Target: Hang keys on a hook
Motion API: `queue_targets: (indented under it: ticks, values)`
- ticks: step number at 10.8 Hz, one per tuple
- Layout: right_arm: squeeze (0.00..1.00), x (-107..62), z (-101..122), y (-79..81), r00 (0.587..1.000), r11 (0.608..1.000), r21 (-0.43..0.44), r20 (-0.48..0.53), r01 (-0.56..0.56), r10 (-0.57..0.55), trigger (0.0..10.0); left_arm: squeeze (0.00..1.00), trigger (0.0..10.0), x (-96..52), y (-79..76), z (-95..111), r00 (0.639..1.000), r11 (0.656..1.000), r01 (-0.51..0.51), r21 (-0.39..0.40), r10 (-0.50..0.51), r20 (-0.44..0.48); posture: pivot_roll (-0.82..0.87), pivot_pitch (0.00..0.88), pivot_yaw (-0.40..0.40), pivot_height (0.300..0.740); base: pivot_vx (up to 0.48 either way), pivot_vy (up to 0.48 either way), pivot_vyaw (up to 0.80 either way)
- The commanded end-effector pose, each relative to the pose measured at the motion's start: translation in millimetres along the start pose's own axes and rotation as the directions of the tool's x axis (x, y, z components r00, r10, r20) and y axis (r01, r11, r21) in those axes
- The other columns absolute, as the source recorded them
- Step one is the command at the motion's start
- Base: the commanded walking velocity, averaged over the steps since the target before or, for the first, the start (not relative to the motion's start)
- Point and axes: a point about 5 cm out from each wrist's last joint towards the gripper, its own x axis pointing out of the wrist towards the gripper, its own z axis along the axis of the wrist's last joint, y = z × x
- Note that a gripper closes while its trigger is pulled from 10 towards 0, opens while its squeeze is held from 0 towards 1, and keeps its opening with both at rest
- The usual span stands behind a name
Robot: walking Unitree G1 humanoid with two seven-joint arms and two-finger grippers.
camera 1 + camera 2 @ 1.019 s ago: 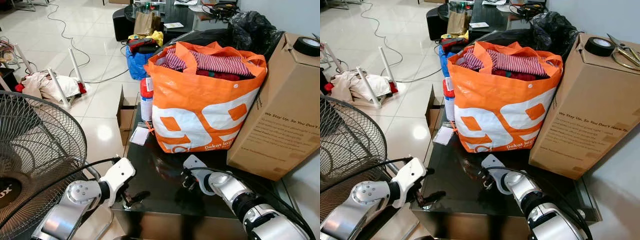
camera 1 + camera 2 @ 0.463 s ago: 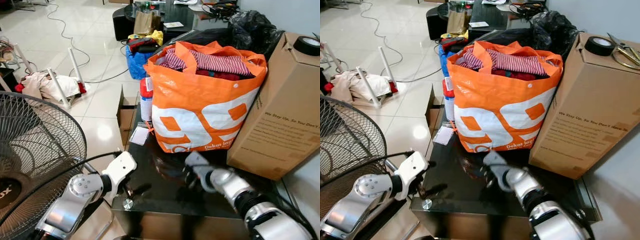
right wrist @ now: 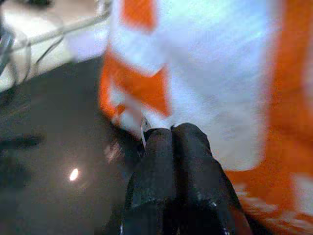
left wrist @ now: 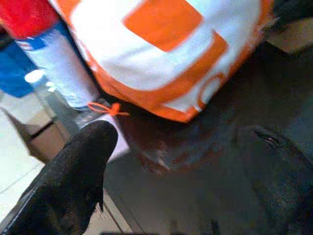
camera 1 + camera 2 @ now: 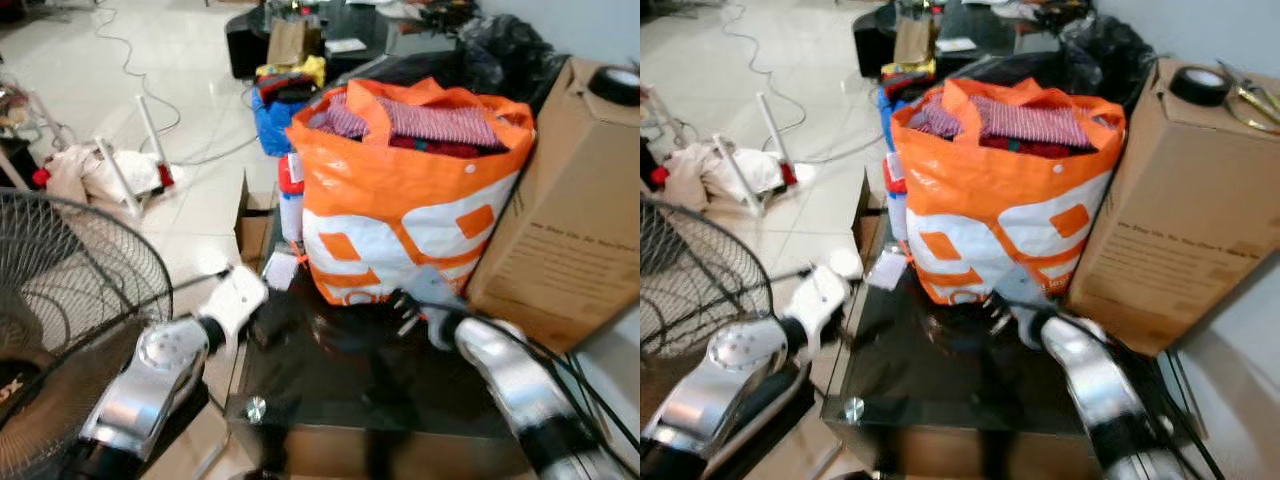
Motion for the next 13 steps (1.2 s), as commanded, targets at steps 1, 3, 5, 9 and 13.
queue_targets:
  ticks: [1, 3, 5, 9, 13]
  values:
    - [0.0, -6.1, 12.0, -7.5, 0.996, 0.998, 0.019, 0.057, 0.063, -0.064, 0.0, 0.13, 10.0, -2.3, 5.3, 4.5, 0.998, 0.998, -0.059, 0.016, 0.058, 0.022, -0.11, 0.0, 0.042, 0.74, 0.0, 0.0, 0.0]
    - [0.0, -29.1, 14.5, -15.2, 0.941, 0.927, 0.224, 0.094, 0.3, -0.327, 0.0, 0.13, 10.0, -9.6, 11.5, 18.2, 0.961, 0.966, -0.255, -0.031, 0.257, 0.103, -0.1, 0.0, 0.027, 0.74, 0.0, 0.0, 0.0]
    - [0.0, -34.7, 12.9, -6.8, 0.897, 0.831, 0.403, 0.048, 0.384, -0.439, 10.0, 0.13, 10.0, -9.6, 14.8, 26.4, 0.926, 0.937, -0.342, -0.068, 0.349, 0.143, -0.09, 0.0, 0.017, 0.74, 0.0, 0.0, 0.0]
    - [0.0, -29.9, 24.9, 1.0, 0.906, 0.845, 0.391, 0.059, 0.365, -0.419, 10.0, 0.13, 10.0, -8.0, 8.5, 19.5, 0.911, 0.919, -0.392, -0.045, 0.394, 0.118, -0.08, 0.0, 0.008, 0.74, 0.0, 0.0, 0.0]
    - [0.0, -28.9, 27.9, 0.3, 0.906, 0.851, 0.374, 0.061, 0.369, -0.42, 10.0, 0.13, 10.0, -7.3, 7.6, 18.2, 0.905, 0.913, -0.407, -0.042, 0.409, 0.114, -0.07, 0.0, 0.001, 0.74, -0.061, 0.0, 0.0]
